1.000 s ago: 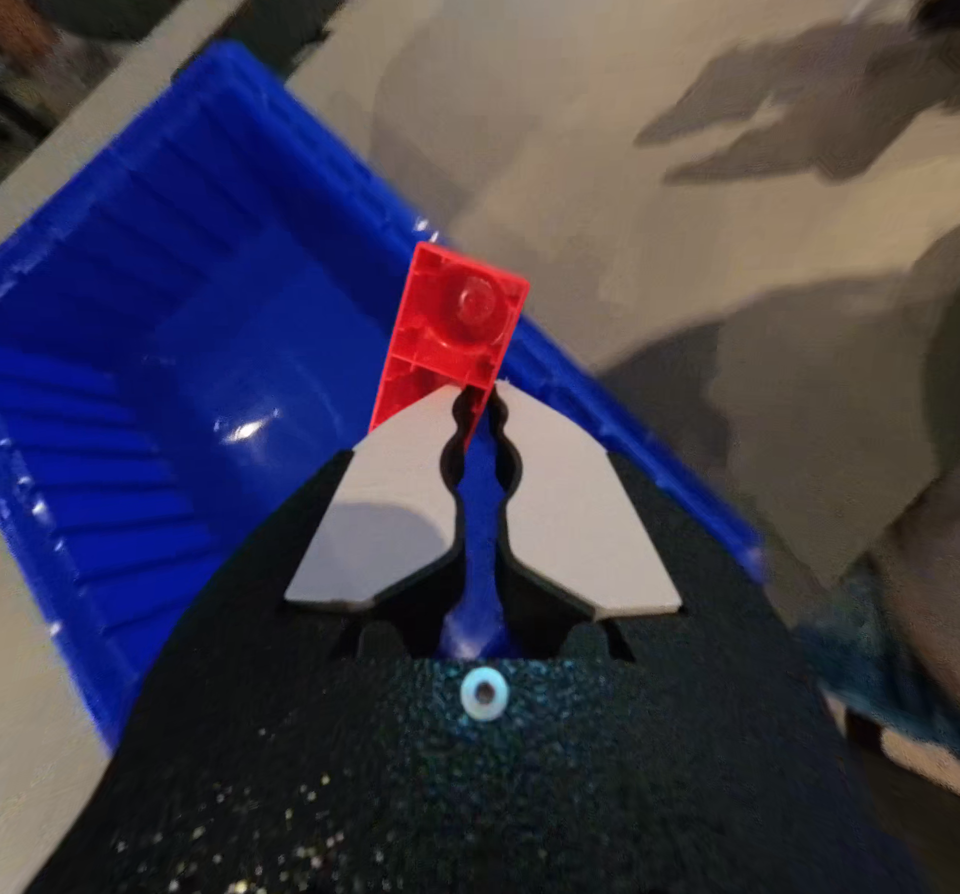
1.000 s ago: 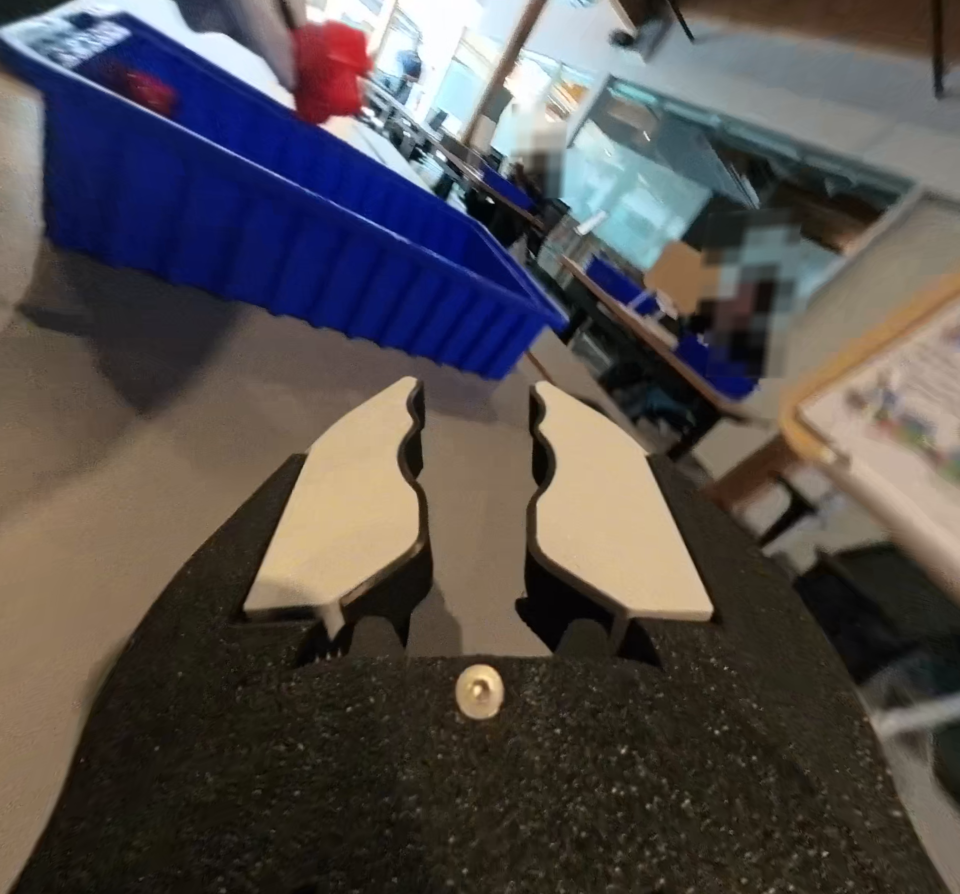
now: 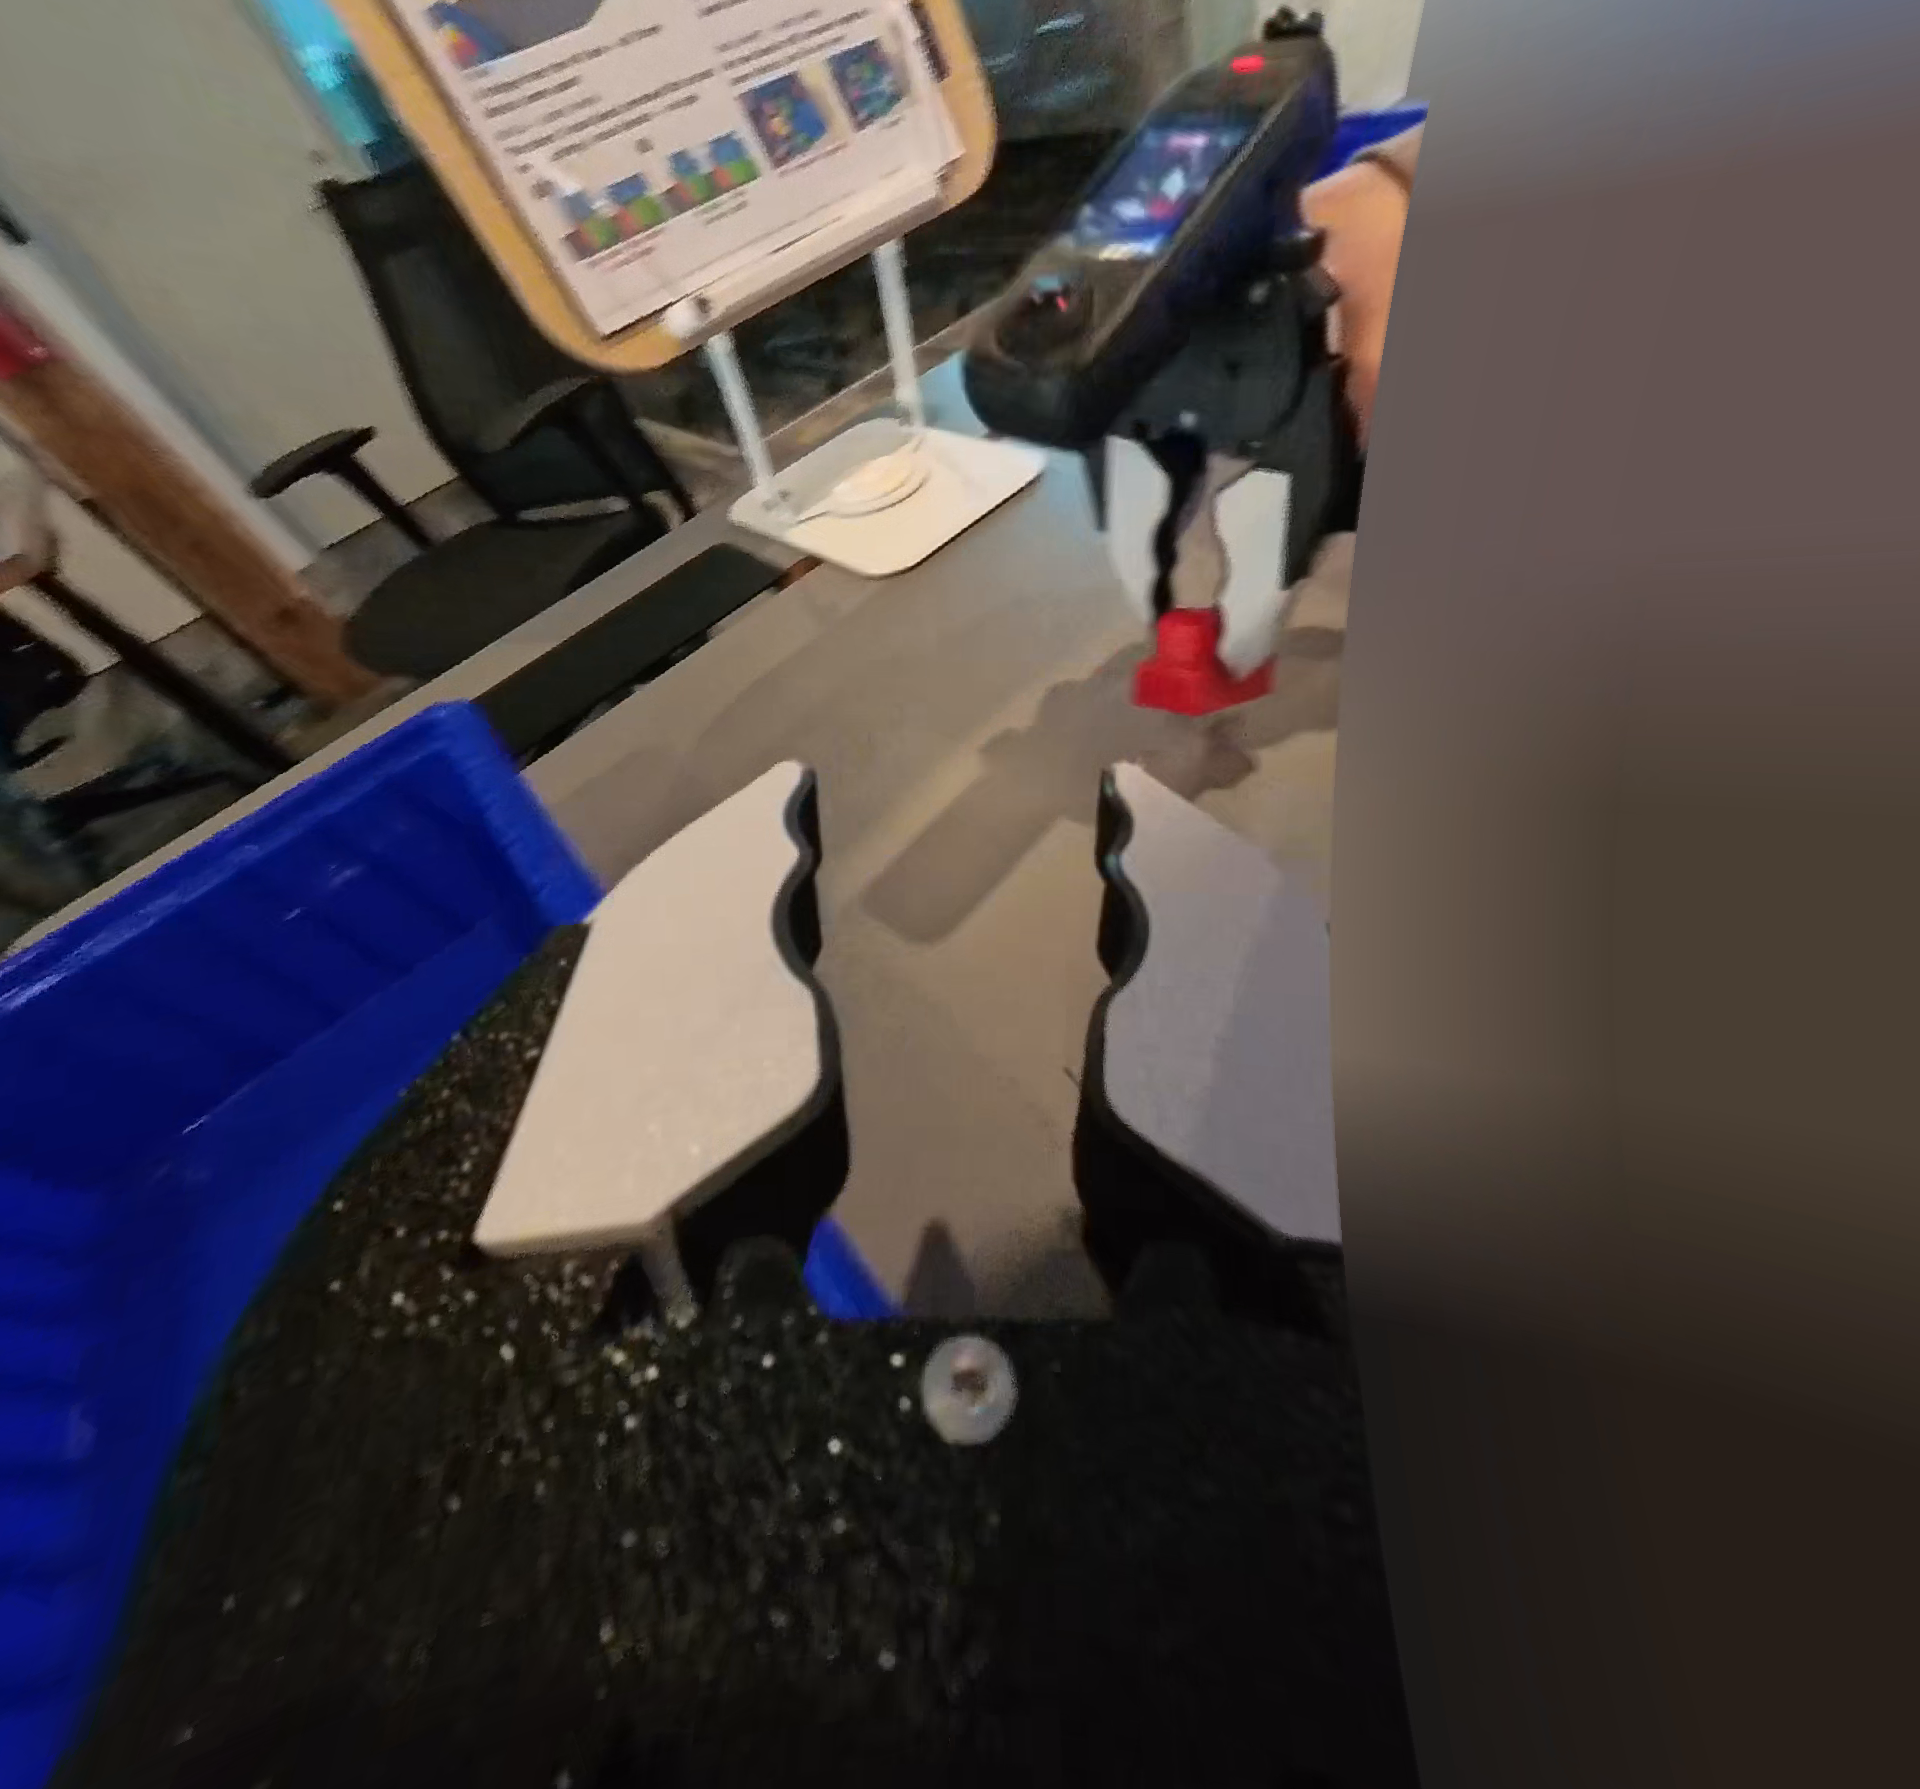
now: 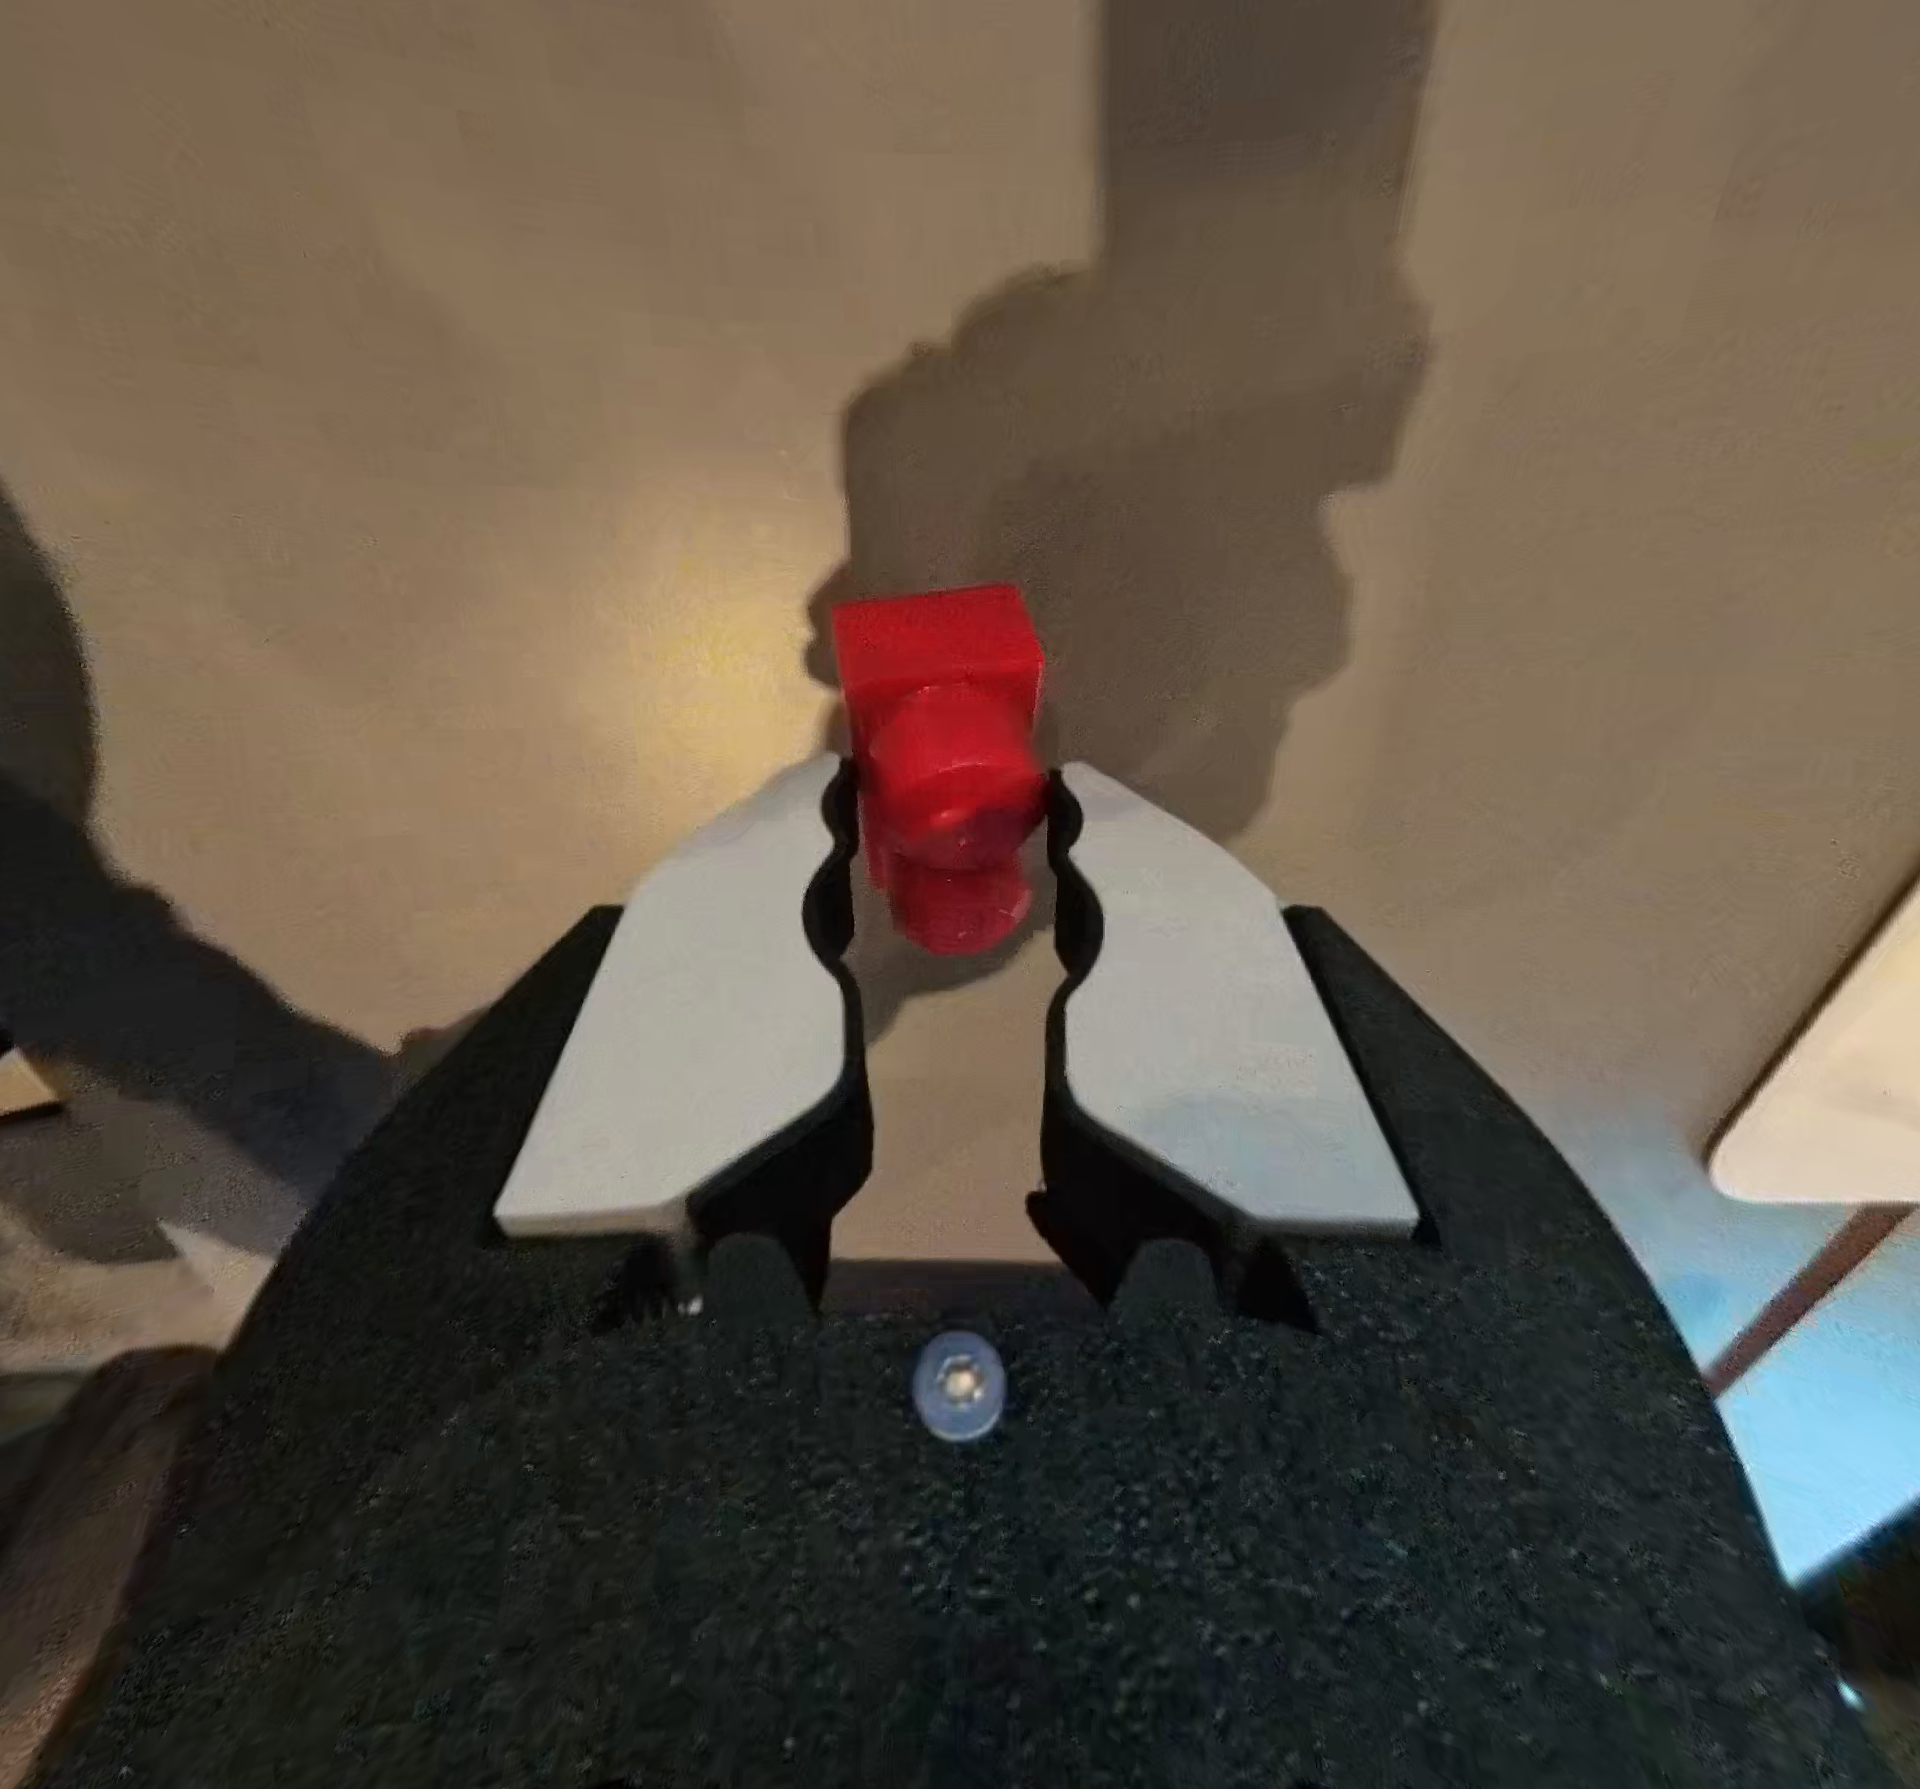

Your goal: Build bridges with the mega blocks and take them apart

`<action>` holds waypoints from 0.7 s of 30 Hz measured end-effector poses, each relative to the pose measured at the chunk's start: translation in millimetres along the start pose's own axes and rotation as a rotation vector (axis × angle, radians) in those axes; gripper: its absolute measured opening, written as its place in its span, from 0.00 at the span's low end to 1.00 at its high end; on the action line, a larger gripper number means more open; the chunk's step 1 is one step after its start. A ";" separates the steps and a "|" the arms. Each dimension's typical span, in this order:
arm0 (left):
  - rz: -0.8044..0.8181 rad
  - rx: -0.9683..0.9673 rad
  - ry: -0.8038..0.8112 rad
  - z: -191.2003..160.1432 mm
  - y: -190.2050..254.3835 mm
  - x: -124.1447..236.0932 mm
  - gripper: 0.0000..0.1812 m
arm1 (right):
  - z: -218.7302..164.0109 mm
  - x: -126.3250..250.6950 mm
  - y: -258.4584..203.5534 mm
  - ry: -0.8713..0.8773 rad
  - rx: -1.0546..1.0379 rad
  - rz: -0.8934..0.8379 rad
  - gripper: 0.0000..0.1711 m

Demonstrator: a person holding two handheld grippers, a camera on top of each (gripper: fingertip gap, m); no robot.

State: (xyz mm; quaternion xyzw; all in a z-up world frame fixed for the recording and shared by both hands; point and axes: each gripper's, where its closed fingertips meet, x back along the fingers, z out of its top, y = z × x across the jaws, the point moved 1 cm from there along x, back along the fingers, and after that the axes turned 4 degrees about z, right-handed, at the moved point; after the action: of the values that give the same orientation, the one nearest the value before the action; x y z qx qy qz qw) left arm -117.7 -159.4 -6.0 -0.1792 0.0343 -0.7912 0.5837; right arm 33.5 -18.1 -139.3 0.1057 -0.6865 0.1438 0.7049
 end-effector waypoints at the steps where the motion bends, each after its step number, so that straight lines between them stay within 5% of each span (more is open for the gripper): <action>1: 0.041 -0.007 -0.017 -4.5 -8.6 6.8 0.28 | -0.9 -7.1 0.9 -0.042 -0.008 0.011 0.20; 4: 0.174 -0.041 -0.079 -18.8 -36.6 33.2 0.29 | -1.3 -22.4 -3.7 -0.107 -0.035 0.063 0.19; 12: 0.440 -0.133 -0.377 -63.9 -116.0 119.6 0.29 | 4.4 -21.9 -3.8 0.042 -0.047 -0.031 0.20; 15: 0.355 -0.149 -0.589 -89.9 -125.9 137.8 0.29 | 3.4 -15.0 -3.4 0.126 -0.075 -0.074 0.34; 21: 0.173 -0.277 -0.910 -130.2 -146.0 143.3 0.31 | 35.3 15.9 -17.4 0.441 -0.018 -0.073 0.33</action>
State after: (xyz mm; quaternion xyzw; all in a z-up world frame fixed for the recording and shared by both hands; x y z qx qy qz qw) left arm -329.4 -267.5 -54.2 -0.5795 -0.1049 -0.5692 0.5737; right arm 6.7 -45.6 -121.4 0.0901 -0.5125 0.1316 0.8437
